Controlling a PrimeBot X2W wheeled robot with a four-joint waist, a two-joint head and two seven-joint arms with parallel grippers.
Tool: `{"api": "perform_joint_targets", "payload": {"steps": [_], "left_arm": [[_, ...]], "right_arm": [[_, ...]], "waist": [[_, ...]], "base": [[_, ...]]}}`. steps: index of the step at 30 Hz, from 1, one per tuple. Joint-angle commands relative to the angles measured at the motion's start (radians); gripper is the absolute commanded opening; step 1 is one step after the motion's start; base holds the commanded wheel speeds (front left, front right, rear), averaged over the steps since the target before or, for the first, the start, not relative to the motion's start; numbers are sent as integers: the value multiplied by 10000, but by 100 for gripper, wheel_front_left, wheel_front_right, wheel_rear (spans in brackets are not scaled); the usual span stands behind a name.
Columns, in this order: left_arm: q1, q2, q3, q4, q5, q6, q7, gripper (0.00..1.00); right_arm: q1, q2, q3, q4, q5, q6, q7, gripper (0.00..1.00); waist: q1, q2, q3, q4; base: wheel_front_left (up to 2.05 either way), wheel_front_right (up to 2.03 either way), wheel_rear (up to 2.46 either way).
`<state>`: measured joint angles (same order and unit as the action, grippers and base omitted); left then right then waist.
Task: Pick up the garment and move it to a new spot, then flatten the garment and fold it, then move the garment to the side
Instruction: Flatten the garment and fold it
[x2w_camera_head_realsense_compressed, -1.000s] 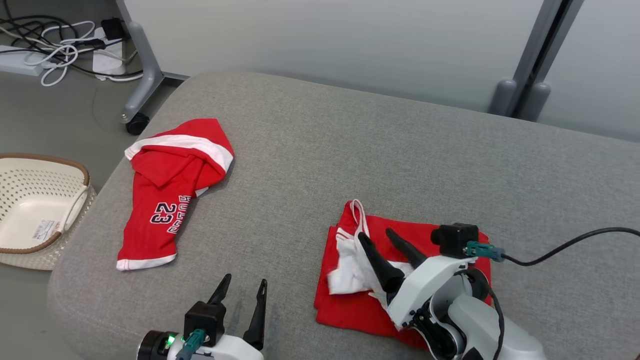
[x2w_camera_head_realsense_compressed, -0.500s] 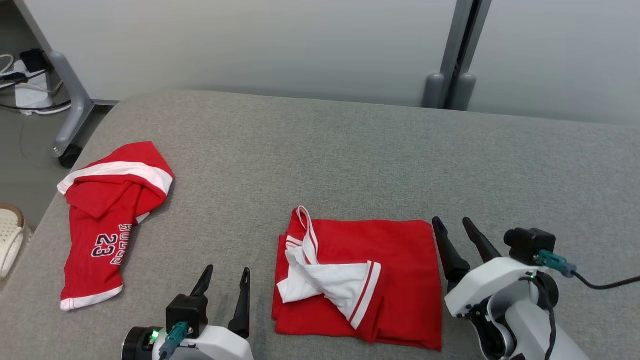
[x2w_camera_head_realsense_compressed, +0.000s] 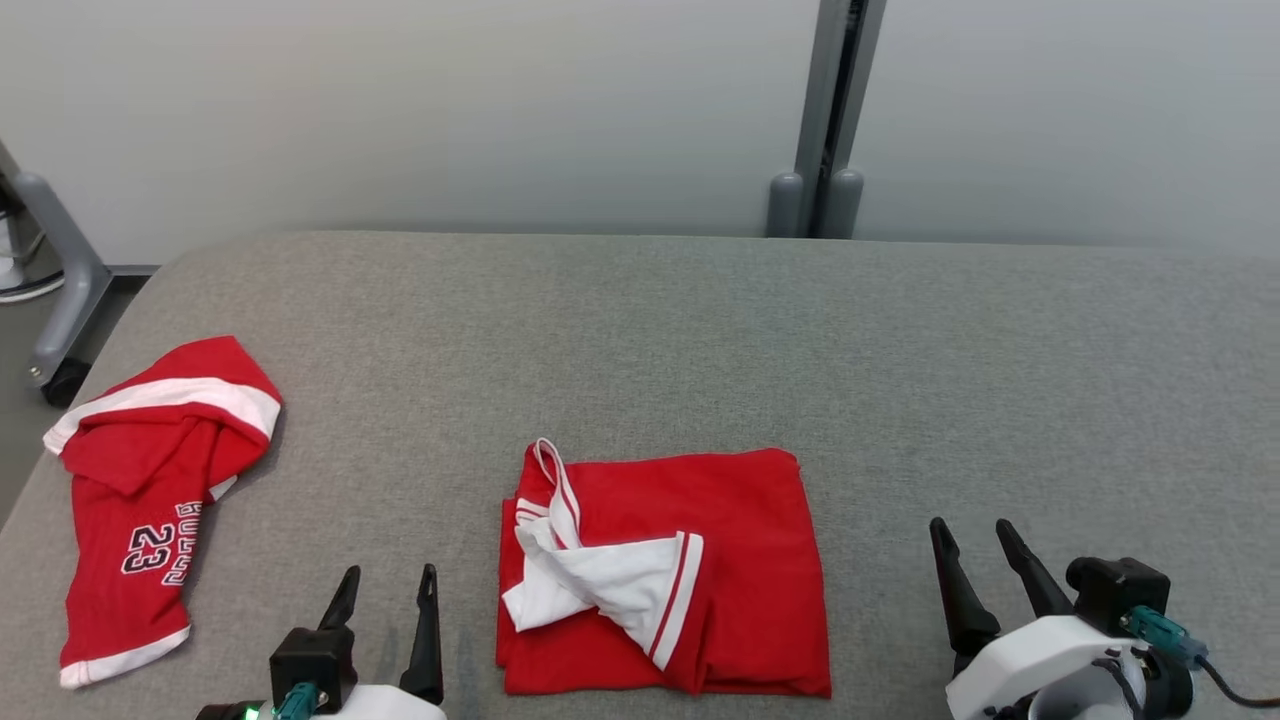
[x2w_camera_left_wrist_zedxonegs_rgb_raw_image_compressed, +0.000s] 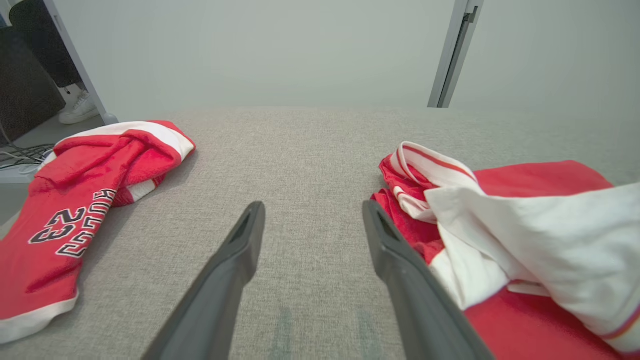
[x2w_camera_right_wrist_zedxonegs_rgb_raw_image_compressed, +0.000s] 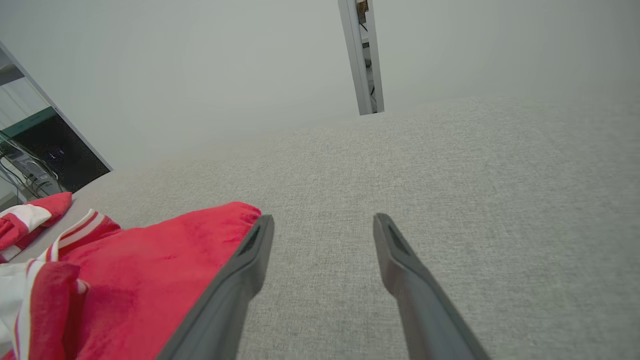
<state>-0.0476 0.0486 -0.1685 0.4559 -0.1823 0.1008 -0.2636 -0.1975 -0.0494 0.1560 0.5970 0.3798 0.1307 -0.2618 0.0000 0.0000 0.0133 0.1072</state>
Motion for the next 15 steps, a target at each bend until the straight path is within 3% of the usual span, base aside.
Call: {"api": "perform_joint_targets", "payload": {"steps": [1, 15], "left_arm": [[151, 40, 210, -108, 113, -9, -11, 100], [941, 40, 1198, -589, 595, -81, -11, 100]], "right_arm": [[223, -53, -137, -94, -196, 1, -41, 100], [1287, -42, -774, -828, -1562, 1, -42, 100]], "waist": [[0, 0, -128, -277], [0, 0, -340, -1139]], "base": [[0, 0, 0], [0, 0, 0]]}}
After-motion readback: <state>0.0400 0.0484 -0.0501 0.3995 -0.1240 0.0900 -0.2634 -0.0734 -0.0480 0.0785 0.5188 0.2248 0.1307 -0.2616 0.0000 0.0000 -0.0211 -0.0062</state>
